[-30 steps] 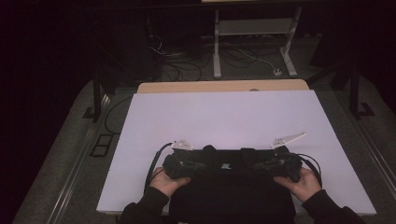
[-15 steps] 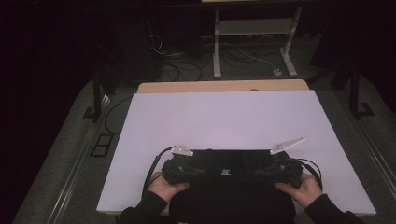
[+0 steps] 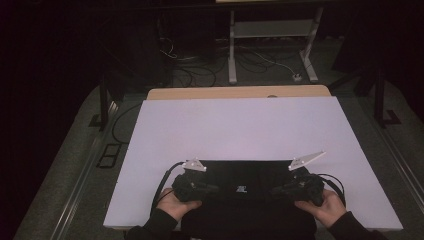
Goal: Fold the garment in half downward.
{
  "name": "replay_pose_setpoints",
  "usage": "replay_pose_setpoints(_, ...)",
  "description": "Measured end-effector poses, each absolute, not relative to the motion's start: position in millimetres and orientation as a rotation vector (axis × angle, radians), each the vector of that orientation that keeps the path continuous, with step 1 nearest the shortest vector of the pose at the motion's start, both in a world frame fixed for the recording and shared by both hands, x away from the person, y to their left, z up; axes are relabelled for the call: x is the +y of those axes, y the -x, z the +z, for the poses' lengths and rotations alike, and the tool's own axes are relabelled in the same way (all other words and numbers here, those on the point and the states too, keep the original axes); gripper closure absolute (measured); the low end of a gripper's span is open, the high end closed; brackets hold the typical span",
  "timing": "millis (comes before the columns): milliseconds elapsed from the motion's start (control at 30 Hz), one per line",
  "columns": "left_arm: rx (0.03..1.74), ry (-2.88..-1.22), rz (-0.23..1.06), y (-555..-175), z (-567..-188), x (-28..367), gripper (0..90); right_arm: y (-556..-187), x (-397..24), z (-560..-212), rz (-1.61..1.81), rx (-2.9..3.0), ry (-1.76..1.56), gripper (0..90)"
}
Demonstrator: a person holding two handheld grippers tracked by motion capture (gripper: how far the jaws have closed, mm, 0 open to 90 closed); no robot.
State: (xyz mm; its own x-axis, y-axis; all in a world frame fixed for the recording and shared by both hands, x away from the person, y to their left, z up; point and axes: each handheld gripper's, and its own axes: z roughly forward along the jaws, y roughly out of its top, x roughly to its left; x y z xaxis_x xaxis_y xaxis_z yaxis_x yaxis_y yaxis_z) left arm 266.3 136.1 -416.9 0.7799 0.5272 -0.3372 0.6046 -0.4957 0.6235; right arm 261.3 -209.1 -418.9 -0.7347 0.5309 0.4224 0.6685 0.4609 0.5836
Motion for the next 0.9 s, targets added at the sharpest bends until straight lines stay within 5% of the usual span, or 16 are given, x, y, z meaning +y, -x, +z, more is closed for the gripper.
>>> replay_pose_setpoints(700,0.824,-2.215,-0.139,-252.2,-417.1,138.5,83.5,-246.3,-207.8,-420.5,-1.092,-2.534,1.003,84.0)
replay_pose_setpoints(900,0.825,-2.217,-0.144,-250.4,-416.3,140.6,81.4,-244.8,-208.2,-421.5,-1.083,-2.527,1.008,74.6)
